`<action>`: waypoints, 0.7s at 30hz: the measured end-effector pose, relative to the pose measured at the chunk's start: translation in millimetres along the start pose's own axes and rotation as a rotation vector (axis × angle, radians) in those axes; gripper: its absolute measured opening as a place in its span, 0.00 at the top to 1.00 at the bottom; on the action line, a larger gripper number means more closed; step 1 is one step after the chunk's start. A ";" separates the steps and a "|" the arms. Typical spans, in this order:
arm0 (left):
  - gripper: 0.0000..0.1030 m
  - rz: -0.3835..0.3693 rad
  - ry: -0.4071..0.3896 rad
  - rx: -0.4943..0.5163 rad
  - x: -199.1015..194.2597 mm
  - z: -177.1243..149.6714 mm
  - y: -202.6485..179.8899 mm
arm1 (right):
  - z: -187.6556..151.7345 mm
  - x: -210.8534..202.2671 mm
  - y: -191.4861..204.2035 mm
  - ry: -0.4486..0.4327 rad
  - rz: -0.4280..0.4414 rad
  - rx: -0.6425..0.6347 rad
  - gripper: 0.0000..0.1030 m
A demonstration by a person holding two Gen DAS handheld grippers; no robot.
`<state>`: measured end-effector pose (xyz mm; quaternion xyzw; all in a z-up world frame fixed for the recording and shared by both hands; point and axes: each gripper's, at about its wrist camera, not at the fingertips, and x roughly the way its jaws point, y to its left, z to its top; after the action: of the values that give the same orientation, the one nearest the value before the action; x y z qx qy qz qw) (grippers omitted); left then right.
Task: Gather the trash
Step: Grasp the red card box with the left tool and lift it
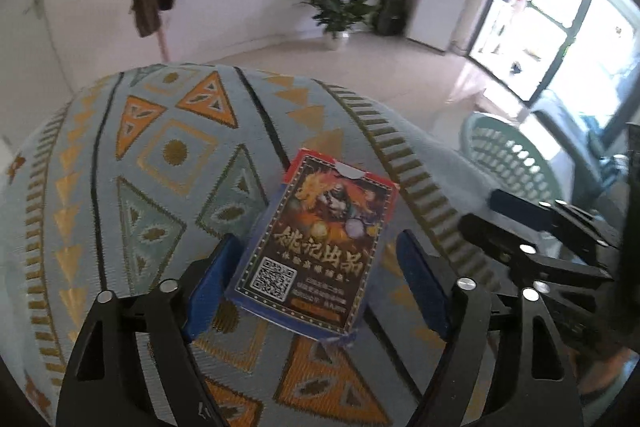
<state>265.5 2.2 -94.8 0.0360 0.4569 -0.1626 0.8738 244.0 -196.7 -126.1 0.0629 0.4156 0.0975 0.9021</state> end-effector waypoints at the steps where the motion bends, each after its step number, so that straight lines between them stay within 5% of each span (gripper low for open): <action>1: 0.29 0.031 0.002 0.002 0.8 -0.4 -2.9 | -0.1 -0.9 -1.4 -0.003 0.003 0.008 0.52; 9: 0.29 0.178 0.002 0.006 2.2 8.8 -19.4 | -8.4 -14.7 -16.0 -0.025 -0.008 0.067 0.52; 21: 0.44 0.151 -0.065 -0.083 -10.4 7.4 -39.0 | -14.0 -65.0 -47.2 -0.092 -0.024 0.103 0.52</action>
<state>253.4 -33.5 -78.6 0.0289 0.4305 -0.0784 0.8987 197.8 -257.0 -96.4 0.1085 0.3790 0.0620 0.9169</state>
